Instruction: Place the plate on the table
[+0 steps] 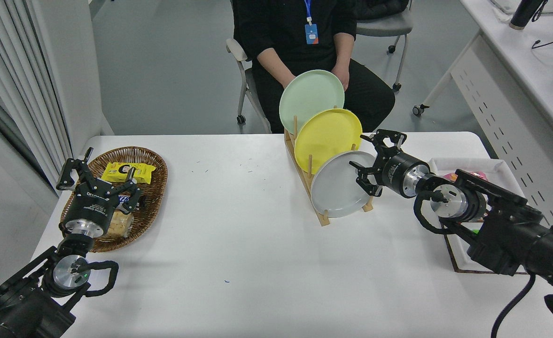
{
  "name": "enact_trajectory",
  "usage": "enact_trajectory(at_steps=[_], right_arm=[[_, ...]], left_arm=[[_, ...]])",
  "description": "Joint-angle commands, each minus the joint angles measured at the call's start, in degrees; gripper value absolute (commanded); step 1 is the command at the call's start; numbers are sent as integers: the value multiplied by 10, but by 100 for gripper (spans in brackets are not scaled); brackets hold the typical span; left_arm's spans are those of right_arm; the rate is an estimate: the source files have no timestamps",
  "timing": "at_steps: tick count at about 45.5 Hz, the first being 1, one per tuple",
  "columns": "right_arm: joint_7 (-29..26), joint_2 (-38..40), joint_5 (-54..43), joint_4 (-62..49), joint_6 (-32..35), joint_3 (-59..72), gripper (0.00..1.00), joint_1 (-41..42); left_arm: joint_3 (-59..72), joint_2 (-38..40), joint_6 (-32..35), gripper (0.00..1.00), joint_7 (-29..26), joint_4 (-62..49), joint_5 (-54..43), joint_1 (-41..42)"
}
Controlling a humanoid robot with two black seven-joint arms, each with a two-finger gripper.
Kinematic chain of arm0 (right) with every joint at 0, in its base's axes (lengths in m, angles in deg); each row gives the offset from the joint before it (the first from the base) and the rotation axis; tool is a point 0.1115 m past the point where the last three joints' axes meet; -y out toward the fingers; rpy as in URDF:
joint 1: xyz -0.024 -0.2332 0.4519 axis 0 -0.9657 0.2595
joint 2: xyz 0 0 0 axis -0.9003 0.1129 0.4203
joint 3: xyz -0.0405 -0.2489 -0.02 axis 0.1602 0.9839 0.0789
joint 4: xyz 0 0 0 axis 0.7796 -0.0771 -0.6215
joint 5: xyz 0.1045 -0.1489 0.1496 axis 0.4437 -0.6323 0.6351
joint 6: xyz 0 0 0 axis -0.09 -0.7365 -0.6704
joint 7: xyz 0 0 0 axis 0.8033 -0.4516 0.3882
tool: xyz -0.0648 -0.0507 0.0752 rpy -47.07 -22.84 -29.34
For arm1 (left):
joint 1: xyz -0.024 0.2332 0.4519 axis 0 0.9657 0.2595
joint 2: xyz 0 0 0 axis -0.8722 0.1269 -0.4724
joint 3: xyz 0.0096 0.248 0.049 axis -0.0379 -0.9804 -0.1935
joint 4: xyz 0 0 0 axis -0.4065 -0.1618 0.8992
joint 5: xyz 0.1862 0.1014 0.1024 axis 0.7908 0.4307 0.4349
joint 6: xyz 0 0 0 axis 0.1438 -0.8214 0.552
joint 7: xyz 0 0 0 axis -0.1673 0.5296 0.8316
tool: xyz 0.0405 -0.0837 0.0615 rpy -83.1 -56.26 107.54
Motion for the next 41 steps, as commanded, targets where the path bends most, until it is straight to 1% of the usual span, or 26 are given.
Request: enact_trajectory(at_steps=[1,9,14,19,27,41], right_arm=[[0,-1,0,2,-3,-1,61,1],[-1,-1,1,3,-18,-1,61,2],[-1,-1,1,4,-18,-1,58,2],[-1,-1,1,5,-18,-1,57,2],[-9,-1,-1,15,-21,-1,51,2],[-9,-1,-3,21,-22,-1,47,0]], left_arm=[[0,0,0,98,1,0,0,0],[0,0,0,98,0,0,0,0],[0,0,0,98,0,0,0,0],[0,0,0,98,0,0,0,0],[0,0,0,98,0,0,0,0],[0,0,0,98,1,0,0,0]])
